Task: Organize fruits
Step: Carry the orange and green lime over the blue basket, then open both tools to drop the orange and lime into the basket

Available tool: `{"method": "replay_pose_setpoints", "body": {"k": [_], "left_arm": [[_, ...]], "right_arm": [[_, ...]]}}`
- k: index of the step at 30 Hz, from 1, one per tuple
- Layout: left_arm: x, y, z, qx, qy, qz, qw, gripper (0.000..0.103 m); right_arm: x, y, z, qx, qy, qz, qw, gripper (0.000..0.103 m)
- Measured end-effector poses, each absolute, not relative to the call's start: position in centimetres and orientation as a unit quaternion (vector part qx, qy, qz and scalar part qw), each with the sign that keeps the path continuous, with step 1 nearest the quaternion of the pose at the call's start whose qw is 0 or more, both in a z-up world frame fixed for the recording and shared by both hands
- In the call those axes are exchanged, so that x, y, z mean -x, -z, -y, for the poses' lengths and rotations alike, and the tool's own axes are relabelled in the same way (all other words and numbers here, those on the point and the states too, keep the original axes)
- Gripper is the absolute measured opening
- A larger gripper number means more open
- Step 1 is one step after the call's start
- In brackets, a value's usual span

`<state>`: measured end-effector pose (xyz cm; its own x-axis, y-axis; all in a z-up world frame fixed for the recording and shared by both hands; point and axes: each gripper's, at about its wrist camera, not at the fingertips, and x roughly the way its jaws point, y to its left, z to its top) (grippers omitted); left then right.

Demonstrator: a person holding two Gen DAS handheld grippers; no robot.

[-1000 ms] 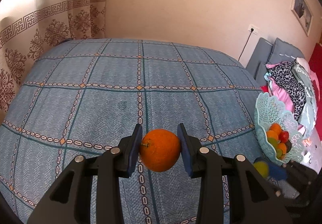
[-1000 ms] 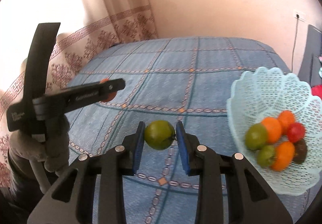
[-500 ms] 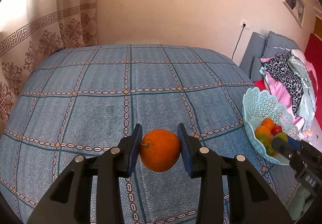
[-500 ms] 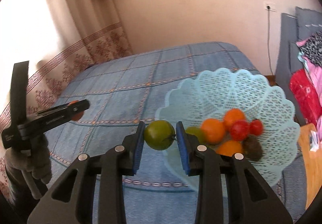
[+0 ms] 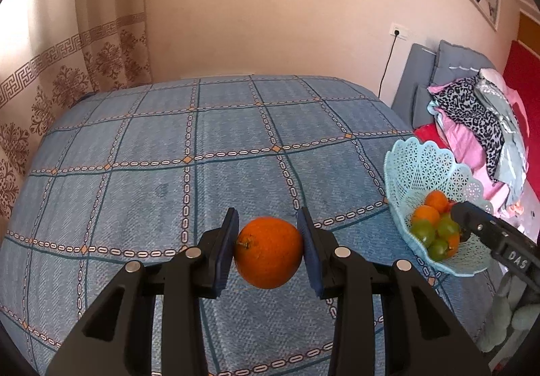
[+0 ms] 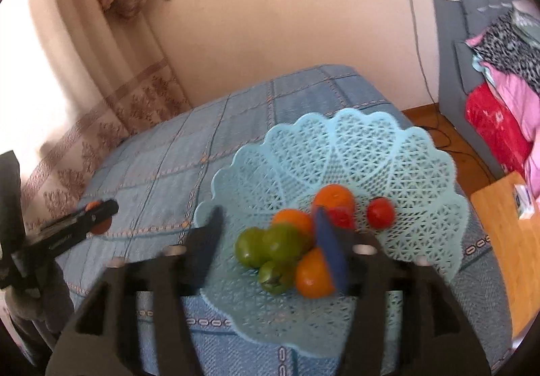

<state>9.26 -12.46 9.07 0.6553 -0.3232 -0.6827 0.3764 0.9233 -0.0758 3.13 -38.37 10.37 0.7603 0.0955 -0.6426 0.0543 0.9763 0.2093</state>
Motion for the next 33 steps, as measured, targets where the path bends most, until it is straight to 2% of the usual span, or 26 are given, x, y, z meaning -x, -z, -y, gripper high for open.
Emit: {"method": "replay_pose_setpoints", "body": {"k": [12, 30, 31, 33], "left_arm": [[-8.8, -9.4, 16.8, -0.056, 0.231, -0.369, 0.899, 0.037], [-7.6, -8.5, 25.5, -0.084, 0.331, -0.362, 0.868, 0.037], [-7.5, -8.4, 25.7, -0.084, 0.332, -0.359, 0.868, 0.039], [-7.4, -8.5, 25.8, -0.082, 0.337, -0.353, 0.869, 0.053]], "right_arm": [[-2.3, -11.6, 41.5, -0.15, 0.022, -0.314, 0.937, 0.063], [-2.0, -12.4, 42.7, -0.169, 0.03, -0.306, 0.936, 0.063], [-2.0, -12.3, 42.8, -0.17, 0.03, -0.306, 0.936, 0.064], [-2.0, -12.4, 42.9, -0.172, 0.032, -0.305, 0.936, 0.066]]}}
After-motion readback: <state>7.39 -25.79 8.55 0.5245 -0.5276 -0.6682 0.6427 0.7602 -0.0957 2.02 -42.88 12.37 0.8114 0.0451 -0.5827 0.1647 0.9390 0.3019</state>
